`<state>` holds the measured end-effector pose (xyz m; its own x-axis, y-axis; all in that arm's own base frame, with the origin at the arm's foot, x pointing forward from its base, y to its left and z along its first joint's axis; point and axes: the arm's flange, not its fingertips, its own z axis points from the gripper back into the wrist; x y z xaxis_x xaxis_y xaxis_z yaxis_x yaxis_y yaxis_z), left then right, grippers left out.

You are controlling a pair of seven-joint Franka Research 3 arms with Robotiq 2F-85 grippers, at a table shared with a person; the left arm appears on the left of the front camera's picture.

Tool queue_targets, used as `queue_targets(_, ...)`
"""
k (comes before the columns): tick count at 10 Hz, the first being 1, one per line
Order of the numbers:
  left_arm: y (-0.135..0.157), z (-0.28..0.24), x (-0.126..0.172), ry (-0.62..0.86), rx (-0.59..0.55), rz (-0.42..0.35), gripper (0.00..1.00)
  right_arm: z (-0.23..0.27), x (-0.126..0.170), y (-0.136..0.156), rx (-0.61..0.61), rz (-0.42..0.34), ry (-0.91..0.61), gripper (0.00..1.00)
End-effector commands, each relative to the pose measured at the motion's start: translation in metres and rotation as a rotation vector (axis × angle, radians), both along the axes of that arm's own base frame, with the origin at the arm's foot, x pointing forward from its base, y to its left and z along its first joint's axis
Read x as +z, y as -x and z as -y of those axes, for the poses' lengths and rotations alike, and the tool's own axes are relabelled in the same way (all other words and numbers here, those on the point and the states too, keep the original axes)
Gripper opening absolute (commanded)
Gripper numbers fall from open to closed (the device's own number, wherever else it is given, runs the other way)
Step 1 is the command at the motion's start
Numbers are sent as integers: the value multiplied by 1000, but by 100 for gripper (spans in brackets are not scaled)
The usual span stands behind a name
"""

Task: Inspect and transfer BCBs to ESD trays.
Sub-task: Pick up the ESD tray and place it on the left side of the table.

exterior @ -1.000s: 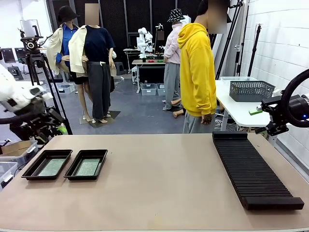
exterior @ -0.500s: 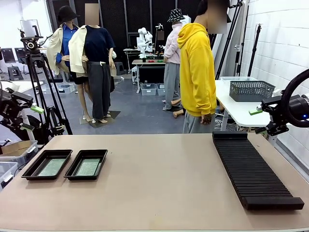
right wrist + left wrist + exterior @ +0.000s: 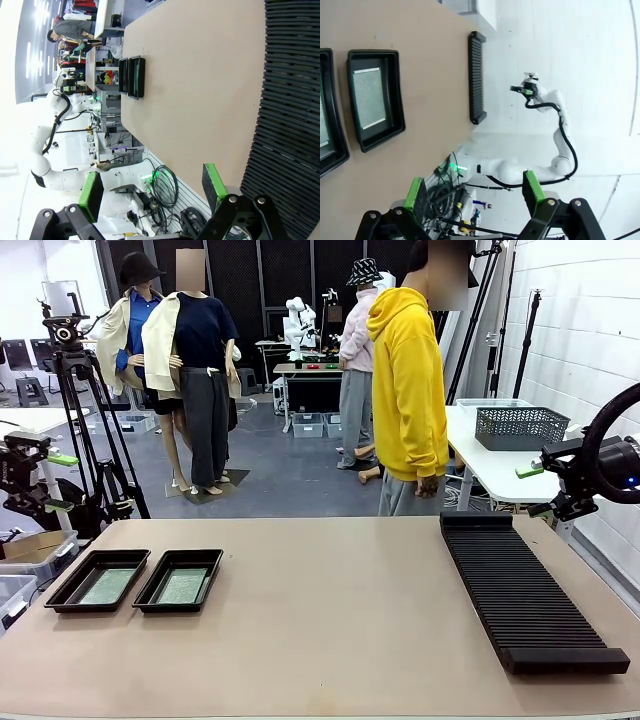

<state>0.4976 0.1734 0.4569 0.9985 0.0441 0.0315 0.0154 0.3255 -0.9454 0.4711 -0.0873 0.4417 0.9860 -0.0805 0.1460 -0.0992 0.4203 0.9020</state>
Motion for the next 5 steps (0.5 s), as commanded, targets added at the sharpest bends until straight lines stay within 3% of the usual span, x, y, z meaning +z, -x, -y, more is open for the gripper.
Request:
queue_targets(1,-5,-14,2,43,-24,25,100,0,0,0,0,0,0,100)
queue_targets(5,-7,-21,-7,35,-49,17,100,32,-1,4,74,46,-151,100)
